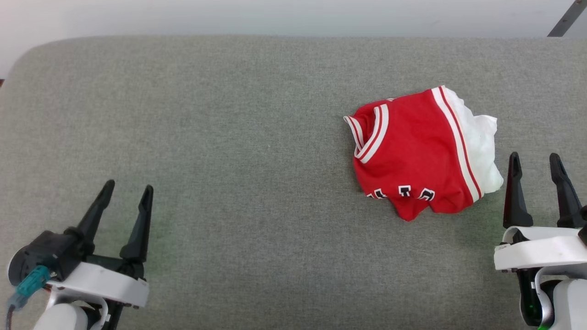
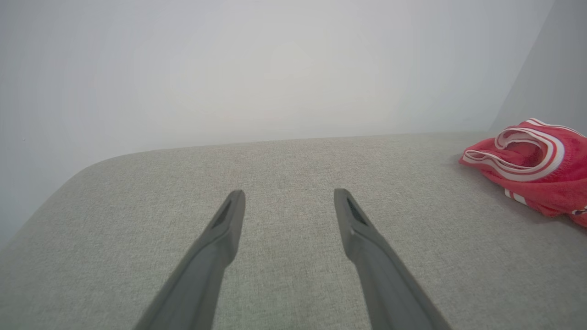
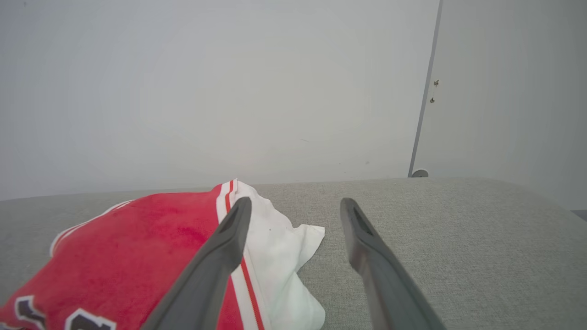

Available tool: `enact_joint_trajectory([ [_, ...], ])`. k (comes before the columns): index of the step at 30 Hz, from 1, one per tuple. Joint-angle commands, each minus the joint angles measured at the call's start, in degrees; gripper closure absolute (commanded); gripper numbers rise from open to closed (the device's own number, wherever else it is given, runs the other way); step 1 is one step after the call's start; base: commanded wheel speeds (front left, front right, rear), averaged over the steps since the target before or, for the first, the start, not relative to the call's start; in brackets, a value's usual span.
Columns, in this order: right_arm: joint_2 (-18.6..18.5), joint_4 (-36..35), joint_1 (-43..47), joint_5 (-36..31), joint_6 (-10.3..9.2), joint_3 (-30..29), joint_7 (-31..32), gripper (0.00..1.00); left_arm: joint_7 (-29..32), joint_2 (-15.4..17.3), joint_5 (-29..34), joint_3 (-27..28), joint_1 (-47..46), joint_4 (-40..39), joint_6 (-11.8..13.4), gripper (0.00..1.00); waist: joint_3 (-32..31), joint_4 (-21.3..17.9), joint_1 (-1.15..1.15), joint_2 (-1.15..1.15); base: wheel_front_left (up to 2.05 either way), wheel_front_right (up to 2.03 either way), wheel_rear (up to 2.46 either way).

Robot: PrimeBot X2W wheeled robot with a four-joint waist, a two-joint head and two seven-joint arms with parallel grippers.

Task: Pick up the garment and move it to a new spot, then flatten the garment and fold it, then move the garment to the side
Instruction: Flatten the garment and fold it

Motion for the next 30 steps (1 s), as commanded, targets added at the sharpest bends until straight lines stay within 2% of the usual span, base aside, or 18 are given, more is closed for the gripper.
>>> enact_joint_trajectory([
  [1,0.1,0.2,-0.6,0.2,0.03,0.3,0.0,0.00,0.0,0.1,0.1,0.0,-0.1,-0.1,0.1,0.00,0.1,0.1,0.00,0.00,0.00,0.00,0.00],
  [6,0.1,1.6,-2.3,-0.9,0.03,1.3,0.8,0.00,0.0,-0.3,-0.2,0.3,-0.7,-0.5,0.1,0.00,0.9,0.3,0.00,0.00,0.00,0.00,0.00],
  [9,0.0,1.7,-5.2,-2.8,0.03,2.2,4.8,0.00,0.0,-0.6,-0.6,0.2,-1.3,-1.0,0.1,0.00,2.0,0.4,0.00,0.00,0.00,0.00,0.00],
  [11,0.0,1.4,-8.0,-3.5,0.03,2.8,9.6,0.00,0.0,-0.8,-1.0,-0.3,-1.8,-1.1,0.1,0.00,3.1,0.7,0.00,0.00,0.00,0.00,0.00],
  [15,-1.8,1.6,-15.0,-3.4,-0.01,2.8,22.2,0.00,0.0,-0.6,-1.7,-1.1,-3.7,-0.8,0.1,0.00,6.0,1.0,0.00,0.00,0.00,0.00,0.00],
  [23,-6.1,4.3,-23.3,2.4,0.00,0.5,55.2,0.00,0.0,-0.4,-2.6,-2.3,-7.4,-0.8,0.1,0.00,11.0,2.7,0.00,0.00,0.00,0.00,0.00],
  [27,-6.9,3.8,-23.5,4.1,0.00,0.8,66.8,0.00,0.0,-0.3,-3.0,-2.4,-8.6,-0.9,0.1,0.00,12.8,3.1,0.00,0.00,0.00,0.00,0.00],
  [30,-6.8,2.8,-23.0,3.8,0.00,2.1,71.3,0.00,0.0,-0.5,-3.5,-2.8,-9.5,-0.8,0.1,0.00,13.8,3.4,0.00,0.00,0.00,0.00,0.00],
])
